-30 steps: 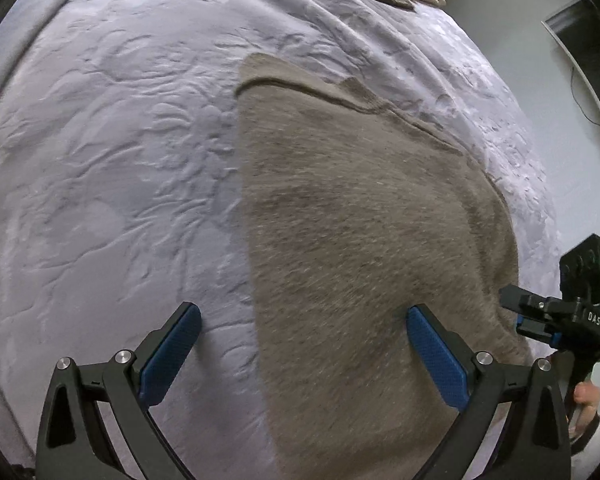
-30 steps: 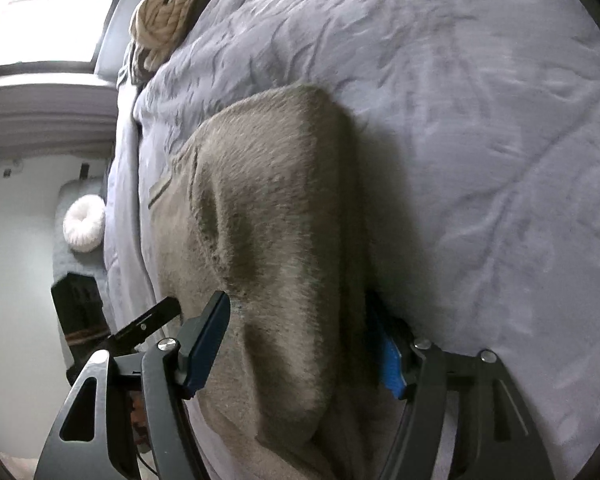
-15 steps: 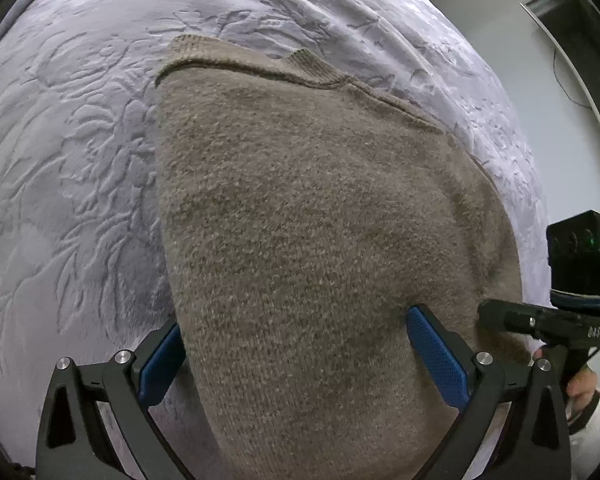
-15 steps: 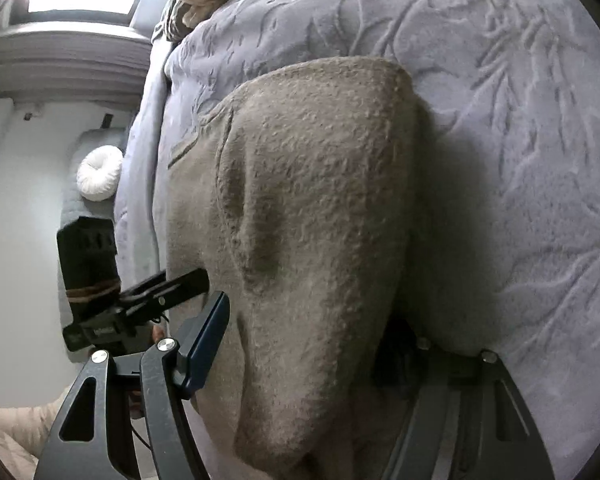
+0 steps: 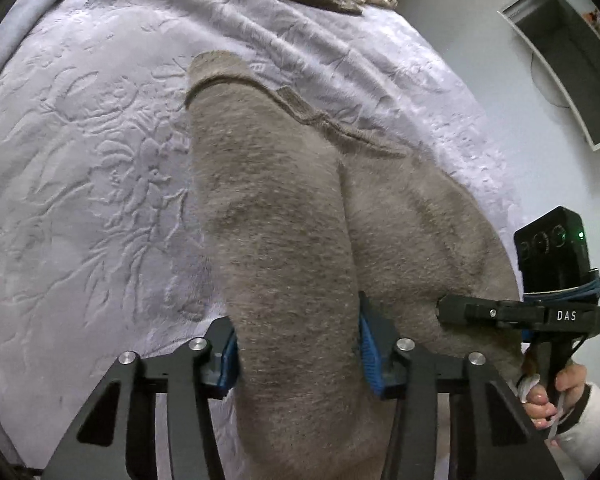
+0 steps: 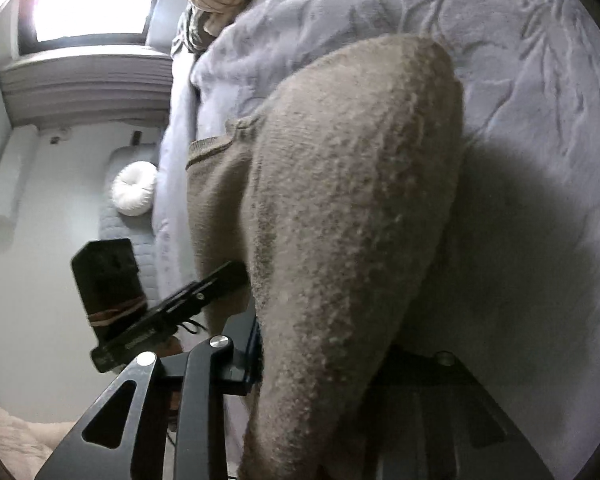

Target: Fold small clothes

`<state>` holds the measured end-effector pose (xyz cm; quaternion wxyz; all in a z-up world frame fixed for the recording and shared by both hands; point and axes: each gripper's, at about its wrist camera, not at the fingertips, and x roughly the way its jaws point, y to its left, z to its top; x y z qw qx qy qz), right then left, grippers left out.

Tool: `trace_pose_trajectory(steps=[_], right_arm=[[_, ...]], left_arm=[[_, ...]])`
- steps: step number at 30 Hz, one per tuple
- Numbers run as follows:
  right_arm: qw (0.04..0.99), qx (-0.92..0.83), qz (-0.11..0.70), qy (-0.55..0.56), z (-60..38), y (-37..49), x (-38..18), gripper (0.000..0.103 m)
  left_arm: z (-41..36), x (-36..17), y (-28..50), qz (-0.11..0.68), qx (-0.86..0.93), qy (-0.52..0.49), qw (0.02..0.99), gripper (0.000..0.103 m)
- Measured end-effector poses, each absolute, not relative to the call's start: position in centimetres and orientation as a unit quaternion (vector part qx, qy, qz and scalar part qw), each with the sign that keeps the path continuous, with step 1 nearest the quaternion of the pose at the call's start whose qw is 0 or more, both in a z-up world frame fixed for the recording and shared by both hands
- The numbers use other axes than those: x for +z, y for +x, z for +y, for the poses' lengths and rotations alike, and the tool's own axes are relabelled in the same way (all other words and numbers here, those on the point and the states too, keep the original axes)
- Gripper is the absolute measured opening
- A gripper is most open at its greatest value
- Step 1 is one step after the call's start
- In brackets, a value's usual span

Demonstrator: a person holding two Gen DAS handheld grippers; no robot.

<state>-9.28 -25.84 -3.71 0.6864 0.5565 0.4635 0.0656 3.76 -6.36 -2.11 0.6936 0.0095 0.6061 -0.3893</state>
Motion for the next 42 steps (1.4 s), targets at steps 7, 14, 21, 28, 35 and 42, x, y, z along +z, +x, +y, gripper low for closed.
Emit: trace_pose_trajectory(steps=[7,14,21,28,35,42], right_arm=[[0.673,0.078,0.448,0.583,-22.7,-8.8,-1.3,0.032],[0.661,0.094,0.460,0.585,-18.0,-8.6,1.0,0.032],[0.631,0.115,0.495,0.586,-10.6,-7.9,0.2,0.032],[0.611,0.087,0.575,0.537,-5.2,-7.2,-2.7,0.032],[0.649,0.046,0.630,0.423,-4.9,-5.7,0.5,0.040],[0.665,-0.053,0.656,0.353,-7.0,-9.5,1.2,0.027]], left_arm=[[-4.2,0.8,3.3,0.601,-0.403,-0.008,0.690,0.049],[0.4,3.7,2.2,0.607,-0.394,-0.007,0.690,0.049],[6.5,4.6,-0.2,0.630,-0.363,-0.001,0.687,0.049],[11.5,0.9,-2.6,0.664,-0.307,0.023,0.681,0.049],[14.7,1.0,-2.8,0.660,-0.277,0.007,0.698,0.049],[15.4,0.6,-1.7,0.646,-0.226,0.045,0.728,0.049]])
